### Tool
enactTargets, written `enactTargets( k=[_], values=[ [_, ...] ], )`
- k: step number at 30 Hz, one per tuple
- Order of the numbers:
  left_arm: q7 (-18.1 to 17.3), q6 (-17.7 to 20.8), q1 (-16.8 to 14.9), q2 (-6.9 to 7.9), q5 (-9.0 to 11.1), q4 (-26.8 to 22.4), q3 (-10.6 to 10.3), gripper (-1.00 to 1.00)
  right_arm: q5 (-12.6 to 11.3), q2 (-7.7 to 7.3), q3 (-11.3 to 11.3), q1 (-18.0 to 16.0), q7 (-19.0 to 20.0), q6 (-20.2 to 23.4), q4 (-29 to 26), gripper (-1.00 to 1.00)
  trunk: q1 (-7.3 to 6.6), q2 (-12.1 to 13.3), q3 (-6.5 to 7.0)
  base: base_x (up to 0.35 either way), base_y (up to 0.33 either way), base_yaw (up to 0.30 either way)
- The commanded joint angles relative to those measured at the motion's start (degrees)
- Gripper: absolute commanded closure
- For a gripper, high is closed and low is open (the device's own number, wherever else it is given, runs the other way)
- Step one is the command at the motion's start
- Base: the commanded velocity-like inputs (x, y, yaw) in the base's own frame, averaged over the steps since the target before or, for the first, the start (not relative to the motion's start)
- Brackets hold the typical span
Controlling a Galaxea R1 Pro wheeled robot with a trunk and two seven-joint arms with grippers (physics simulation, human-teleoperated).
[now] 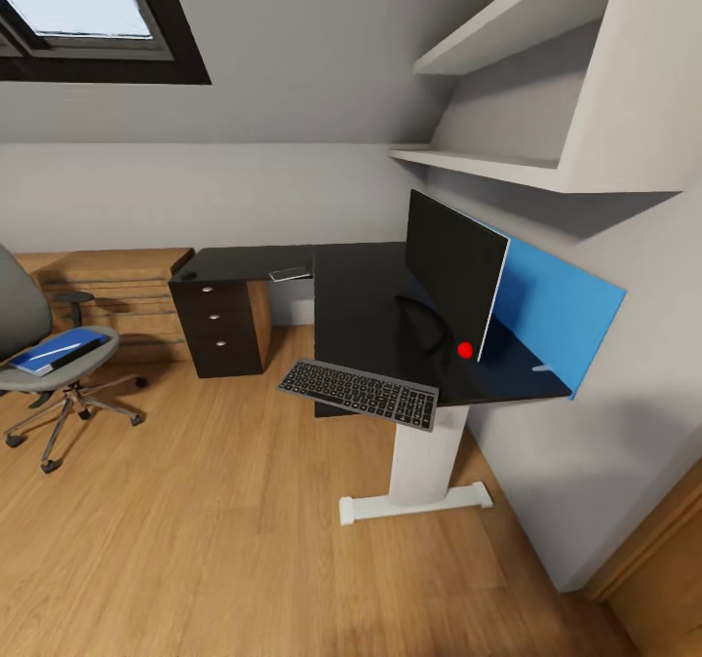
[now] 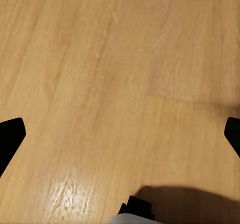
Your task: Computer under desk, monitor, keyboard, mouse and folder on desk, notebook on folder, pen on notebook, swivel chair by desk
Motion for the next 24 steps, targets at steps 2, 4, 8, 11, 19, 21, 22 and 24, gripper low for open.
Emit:
enactTargets(
  k=[2, 4, 8, 11, 19, 21, 22, 24],
  values=[
    [0.1, -0.2, 0.0, 0.06, 0.2, 0.0, 0.1, -1.00, -0.3, -4.68, 0.5, -6.3, 0.3, 11.0, -10.7, -1.00, 0.00, 0.0, -0.06, 0.000, 0.000, 0.000],
    [0.1, -0.2, 0.0, 0.08, 0.2, 0.0, 0.1, -1.00, -0.5, -7.43, 0.3, -9.3, 0.5, 21.4, -17.8, -1.00, 0.00, 0.0, -0.06, 0.000, 0.000, 0.000],
    [0.1, -0.2, 0.0, 0.09, 0.2, 0.0, 0.0, -1.00, -0.8, -11.18, -4.0, -14.2, 0.4, 37.8, -30.9, -1.00, 0.00, 0.0, -0.06, 0.000, 0.000, 0.000],
    [0.1, -0.2, 0.0, 0.09, 0.2, 0.0, 0.0, -1.00, -0.8, -11.62, -8.8, -16.6, 0.4, 45.2, -35.0, -1.00, 0.00, 0.0, -0.06, 0.000, 0.000, 0.000],
    [0.1, -0.2, 0.0, 0.09, 0.2, 0.0, 0.1, -1.00, -1.0, -11.91, -25.1, -21.2, 0.6, 64.5, -44.5, -1.00, 0.00, 0.0, -0.06, 0.000, 0.000, 0.000],
    [0.1, -0.2, 0.0, 0.10, 0.2, 0.0, 0.1, -1.00, -1.1, -11.96, -28.6, -21.3, 0.7, 66.7, -44.8, -1.00, 0.00, 0.0, -0.06, 0.000, 0.000, 0.000],
    [0.1, -0.2, 0.0, 0.10, 0.3, 0.0, 0.1, -1.00, -1.1, -11.97, -29.5, -21.3, 1.0, 67.2, -44.8, -1.00, 0.00, 0.0, -0.06, 0.000, 0.000, 0.000],
    [0.1, -0.2, 0.0, 0.09, 0.3, 0.0, 0.1, -1.00, -1.1, -11.96, -32.9, -21.3, 3.6, 70.0, -44.4, -1.00, 0.00, 0.0, -0.06, 0.000, 0.000, 0.000]
  ],
)
